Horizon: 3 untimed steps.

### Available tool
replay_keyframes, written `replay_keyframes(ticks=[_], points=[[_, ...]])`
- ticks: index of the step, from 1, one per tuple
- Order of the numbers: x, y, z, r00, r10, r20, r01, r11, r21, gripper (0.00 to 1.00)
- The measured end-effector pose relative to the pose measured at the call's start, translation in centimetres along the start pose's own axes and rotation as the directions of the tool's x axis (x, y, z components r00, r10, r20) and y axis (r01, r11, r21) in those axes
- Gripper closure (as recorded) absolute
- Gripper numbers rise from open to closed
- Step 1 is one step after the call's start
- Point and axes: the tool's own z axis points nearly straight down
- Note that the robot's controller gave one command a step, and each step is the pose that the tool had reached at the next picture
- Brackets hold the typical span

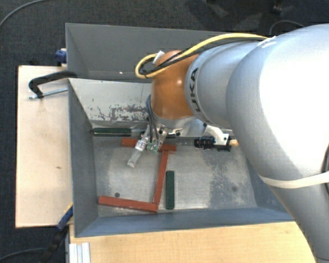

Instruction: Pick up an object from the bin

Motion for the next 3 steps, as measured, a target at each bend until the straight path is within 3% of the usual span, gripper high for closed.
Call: replay_keyframes(ticks=[1,2,3], points=[[-0.1,0.0,0.0,1.000,0.000,0.004,0.000,1.000,0.000,1.00],[-0.3,0.3,-10.3,1.000,-0.002,0.006,0.002,1.000,-0.005,1.00],[-0.4,0.4,-11.4,1.000,-0.005,0.001,0.005,1.000,-0.001,1.00]])
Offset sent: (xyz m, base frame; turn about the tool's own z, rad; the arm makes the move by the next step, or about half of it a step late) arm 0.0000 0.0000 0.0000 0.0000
